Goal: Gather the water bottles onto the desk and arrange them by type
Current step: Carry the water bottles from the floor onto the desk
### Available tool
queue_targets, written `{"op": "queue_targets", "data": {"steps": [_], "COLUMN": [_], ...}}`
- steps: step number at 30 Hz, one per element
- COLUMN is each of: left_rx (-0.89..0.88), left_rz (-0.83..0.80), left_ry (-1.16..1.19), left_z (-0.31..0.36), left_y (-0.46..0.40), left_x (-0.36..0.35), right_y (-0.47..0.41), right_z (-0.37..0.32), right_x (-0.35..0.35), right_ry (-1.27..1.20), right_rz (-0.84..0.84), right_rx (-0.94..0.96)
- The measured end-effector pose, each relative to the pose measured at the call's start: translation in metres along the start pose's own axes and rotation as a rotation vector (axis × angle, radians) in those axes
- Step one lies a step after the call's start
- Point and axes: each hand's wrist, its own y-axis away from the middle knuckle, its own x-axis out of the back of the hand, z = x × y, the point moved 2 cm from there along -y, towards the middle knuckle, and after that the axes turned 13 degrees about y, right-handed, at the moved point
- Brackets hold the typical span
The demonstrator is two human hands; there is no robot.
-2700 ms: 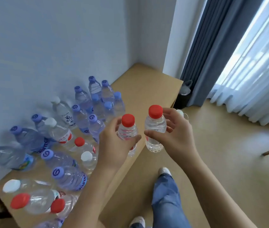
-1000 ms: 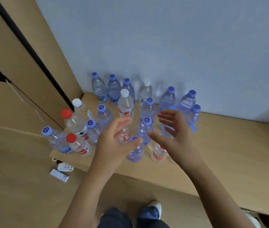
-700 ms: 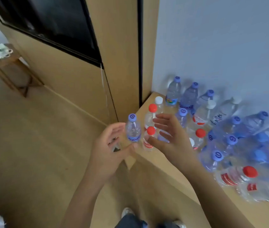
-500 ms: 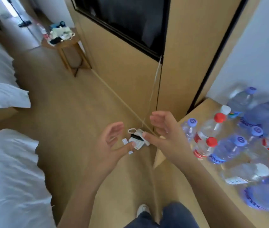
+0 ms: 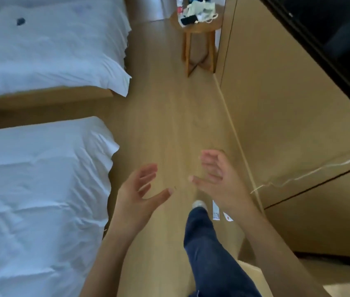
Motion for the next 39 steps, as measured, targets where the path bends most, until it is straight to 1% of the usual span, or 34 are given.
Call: {"op": "queue_targets", "data": {"steps": [4,8,13,16,20,27,32,39], "left_rx": [-0.02,-0.069,-0.066,-0.036,-0.026,-0.042,-0.058,-0.067], "left_rz": [-0.018,-0.047,-0.01,0.016,0.005,-0.022,-0.033,-0.01], "left_ry": [-0.055,-0.105,-0.105,-0.08,-0.053,-0.036,-0.065,-0.041], "left_z": [0.015,0.044,0.06,0.059,0.058,0.085,0.114,0.127], "left_y": [-0.113,-0.222,-0.327,-0.398,-0.509,-0.734,-0.872,-1.06], "left_x": [-0.021,-0.038,-0.036,-0.033,-0.025,0.01,0.028,0.02], "right_y": [-0.114,-0.226,-0.341,-0.406,-0.512,-0.733,-0.86,-1.046], "right_z": [-0.009,-0.035,-0.065,-0.069,-0.082,-0.159,-0.201,-0.214], "right_x": [0.015,0.037,0.049,0.046,0.037,0.009,-0.004,0.001], "right_ry": [0.008,0.063,0.144,0.167,0.219,0.267,0.258,0.214], "right_rz": [-0.01,-0.043,-0.078,-0.074,-0.071,-0.012,-0.031,-0.006], "right_rx": [0.026,0.078,0.091,0.071,0.062,0.1,0.13,0.055]}}
